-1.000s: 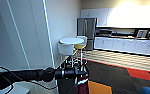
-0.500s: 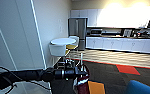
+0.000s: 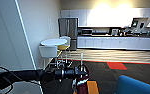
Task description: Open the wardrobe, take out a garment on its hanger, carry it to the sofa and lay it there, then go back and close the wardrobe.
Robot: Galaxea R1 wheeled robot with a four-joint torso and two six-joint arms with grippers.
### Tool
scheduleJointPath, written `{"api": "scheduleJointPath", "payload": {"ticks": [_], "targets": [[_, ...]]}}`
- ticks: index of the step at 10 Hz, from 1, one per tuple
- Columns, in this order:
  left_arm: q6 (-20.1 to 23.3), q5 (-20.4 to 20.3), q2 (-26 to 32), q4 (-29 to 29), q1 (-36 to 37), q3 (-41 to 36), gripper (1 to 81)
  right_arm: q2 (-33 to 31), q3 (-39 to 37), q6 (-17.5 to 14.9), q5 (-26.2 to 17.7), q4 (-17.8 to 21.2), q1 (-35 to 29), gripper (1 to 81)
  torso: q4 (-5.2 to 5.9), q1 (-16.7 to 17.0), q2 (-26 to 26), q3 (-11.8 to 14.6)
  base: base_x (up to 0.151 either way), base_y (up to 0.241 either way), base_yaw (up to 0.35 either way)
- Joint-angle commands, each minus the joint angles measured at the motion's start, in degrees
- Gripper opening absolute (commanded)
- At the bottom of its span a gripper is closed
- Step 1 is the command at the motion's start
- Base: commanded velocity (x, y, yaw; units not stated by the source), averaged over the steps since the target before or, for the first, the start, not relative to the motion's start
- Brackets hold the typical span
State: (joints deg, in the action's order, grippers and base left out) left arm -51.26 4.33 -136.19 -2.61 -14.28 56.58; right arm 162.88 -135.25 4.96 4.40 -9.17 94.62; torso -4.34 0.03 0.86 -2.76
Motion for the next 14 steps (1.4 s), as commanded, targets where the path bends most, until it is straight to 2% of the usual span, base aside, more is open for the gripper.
{"api": "scheduleJointPath", "payload": {"ticks": [1, 14], "targets": [[0.28, -4.86, -0.14, -1.61, 10.27, -1.73, 1.0, -0.42, 0.53, 0.05, -3.08, -0.5, -1.58, 81.1, 0.0, -0.03, 0.0, 0.0, 0.0, 0.0, -0.256], [0.28, -4.15, -0.23, -1.79, 10.18, -2.17, 1.0, 0.1, 0.27, -0.04, -3.26, -0.5, -1.75, 81.1, 0.0, -0.03, 0.0, 0.0, 0.0, 0.0, -0.256]]}}
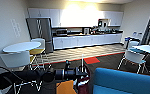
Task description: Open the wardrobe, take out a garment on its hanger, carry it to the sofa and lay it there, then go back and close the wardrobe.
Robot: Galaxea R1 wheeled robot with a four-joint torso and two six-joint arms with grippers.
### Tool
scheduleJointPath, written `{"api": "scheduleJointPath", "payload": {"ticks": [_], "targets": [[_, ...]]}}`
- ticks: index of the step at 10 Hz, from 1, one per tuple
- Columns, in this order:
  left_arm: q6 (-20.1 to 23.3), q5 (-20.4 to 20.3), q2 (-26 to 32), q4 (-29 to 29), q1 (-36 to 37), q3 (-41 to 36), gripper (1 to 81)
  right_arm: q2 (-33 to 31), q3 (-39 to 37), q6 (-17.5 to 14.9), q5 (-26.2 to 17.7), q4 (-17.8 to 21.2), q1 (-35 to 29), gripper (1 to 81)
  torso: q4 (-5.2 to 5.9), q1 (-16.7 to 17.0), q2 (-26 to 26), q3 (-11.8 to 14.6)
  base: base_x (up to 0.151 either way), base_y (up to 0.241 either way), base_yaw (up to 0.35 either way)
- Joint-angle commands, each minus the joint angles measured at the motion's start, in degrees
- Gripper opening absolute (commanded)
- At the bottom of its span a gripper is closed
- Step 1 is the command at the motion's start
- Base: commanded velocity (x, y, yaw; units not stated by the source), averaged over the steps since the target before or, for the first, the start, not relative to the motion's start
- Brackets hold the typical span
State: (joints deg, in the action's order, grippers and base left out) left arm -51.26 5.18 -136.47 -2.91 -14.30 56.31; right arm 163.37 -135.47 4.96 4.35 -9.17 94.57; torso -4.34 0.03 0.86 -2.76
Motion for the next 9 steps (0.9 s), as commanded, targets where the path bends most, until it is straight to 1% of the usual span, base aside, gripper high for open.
{"api": "scheduleJointPath", "payload": {"ticks": [1, 5, 9], "targets": [[0.28, -5.01, 0.31, -1.48, 10.12, -1.99, 1.0, -0.3, 0.4, -0.04, -3.12, -0.41, -1.63, 81.1, 0.0, -0.03, 0.0, 0.0, 0.0, 0.0, -0.256], [0.28, -5.01, 0.41, -1.48, 10.12, -1.99, 1.0, 0.14, 0.31, 0.22, -2.95, 0.11, -1.7, 81.1, 0.0, -0.03, 0.0, 0.0, 0.0, 0.0, -0.256], [0.28, -4.57, 0.23, -1.48, 10.12, -1.99, 1.0, 0.23, 0.22, 0.14, -3.03, -0.41, -1.62, 81.1, 0.0, -0.03, 0.0, 0.0, 0.0, 0.0, -0.256]]}}
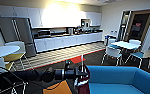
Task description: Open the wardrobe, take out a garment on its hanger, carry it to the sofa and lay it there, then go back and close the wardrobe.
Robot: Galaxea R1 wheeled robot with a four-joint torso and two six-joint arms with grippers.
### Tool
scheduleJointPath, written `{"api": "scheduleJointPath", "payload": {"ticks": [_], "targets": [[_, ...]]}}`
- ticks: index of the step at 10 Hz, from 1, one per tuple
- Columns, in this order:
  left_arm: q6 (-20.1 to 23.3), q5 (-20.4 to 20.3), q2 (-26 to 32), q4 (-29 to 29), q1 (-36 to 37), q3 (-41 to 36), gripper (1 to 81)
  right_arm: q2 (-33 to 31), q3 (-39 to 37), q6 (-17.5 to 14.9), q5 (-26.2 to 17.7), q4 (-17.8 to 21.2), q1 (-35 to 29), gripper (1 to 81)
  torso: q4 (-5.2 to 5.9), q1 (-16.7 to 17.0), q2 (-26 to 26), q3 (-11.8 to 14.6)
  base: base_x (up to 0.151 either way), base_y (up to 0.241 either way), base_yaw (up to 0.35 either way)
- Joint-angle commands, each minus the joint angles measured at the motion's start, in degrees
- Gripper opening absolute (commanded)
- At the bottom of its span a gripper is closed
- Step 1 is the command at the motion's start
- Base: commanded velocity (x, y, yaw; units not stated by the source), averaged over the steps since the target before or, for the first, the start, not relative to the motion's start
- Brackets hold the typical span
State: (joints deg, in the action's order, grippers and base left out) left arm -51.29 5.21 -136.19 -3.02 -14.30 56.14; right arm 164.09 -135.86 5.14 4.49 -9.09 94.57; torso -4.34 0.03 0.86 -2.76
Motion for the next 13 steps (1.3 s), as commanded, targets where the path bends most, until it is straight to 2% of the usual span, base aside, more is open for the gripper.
{"api": "scheduleJointPath", "payload": {"ticks": [1, 13], "targets": [[0.31, -4.41, -0.05, -1.37, 10.03, -1.82, 1.0, -0.4, 0.61, -0.05, -3.17, -0.49, -1.53, 81.1, 0.0, -0.03, 0.0, 0.0, 0.0, 0.0, -0.256], [0.49, -3.89, 0.3, -1.37, 9.6, -1.82, 1.0, 1.53, -2.55, -0.13, -3.52, -0.57, -2.06, 81.1, 0.0, -0.03, 0.0, 0.0, 0.0, 0.0, -0.256]]}}
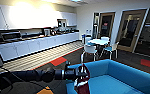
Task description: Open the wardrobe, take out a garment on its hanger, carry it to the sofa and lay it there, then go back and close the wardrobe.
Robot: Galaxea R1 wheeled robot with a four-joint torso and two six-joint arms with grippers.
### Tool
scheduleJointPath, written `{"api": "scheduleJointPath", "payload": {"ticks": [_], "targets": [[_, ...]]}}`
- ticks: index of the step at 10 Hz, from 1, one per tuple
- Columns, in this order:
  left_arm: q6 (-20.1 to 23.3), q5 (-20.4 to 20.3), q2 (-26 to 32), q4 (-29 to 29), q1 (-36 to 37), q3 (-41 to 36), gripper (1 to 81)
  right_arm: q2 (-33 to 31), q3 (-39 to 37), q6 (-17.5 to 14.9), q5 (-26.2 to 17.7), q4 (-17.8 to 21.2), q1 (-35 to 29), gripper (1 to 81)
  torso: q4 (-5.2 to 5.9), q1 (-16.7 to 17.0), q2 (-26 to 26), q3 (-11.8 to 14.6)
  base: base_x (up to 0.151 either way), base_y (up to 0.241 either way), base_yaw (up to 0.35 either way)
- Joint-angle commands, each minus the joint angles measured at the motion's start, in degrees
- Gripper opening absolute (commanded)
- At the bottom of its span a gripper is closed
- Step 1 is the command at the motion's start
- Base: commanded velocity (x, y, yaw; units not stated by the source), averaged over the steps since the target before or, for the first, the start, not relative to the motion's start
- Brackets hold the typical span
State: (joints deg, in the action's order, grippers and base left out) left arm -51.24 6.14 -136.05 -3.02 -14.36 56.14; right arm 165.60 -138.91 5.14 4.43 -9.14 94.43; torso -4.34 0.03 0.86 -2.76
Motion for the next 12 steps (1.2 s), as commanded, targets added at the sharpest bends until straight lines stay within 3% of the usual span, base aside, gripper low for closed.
{"api": "scheduleJointPath", "payload": {"ticks": [1, 12], "targets": [[0.44, -4.83, 0.16, -1.37, 9.74, -1.82, 1.0, 0.02, 0.49, -0.13, -3.46, -0.53, -1.91, 81.1, 0.0, -0.03, 0.0, 0.0, 0.0, 0.0, -0.256], [0.44, -4.83, 0.77, -1.37, 9.57, -1.91, 1.0, 0.37, 0.32, -0.22, -3.55, -0.53, -1.91, 81.1, 0.0, -0.03, 0.0, 0.0, 0.0, 0.0, -0.256]]}}
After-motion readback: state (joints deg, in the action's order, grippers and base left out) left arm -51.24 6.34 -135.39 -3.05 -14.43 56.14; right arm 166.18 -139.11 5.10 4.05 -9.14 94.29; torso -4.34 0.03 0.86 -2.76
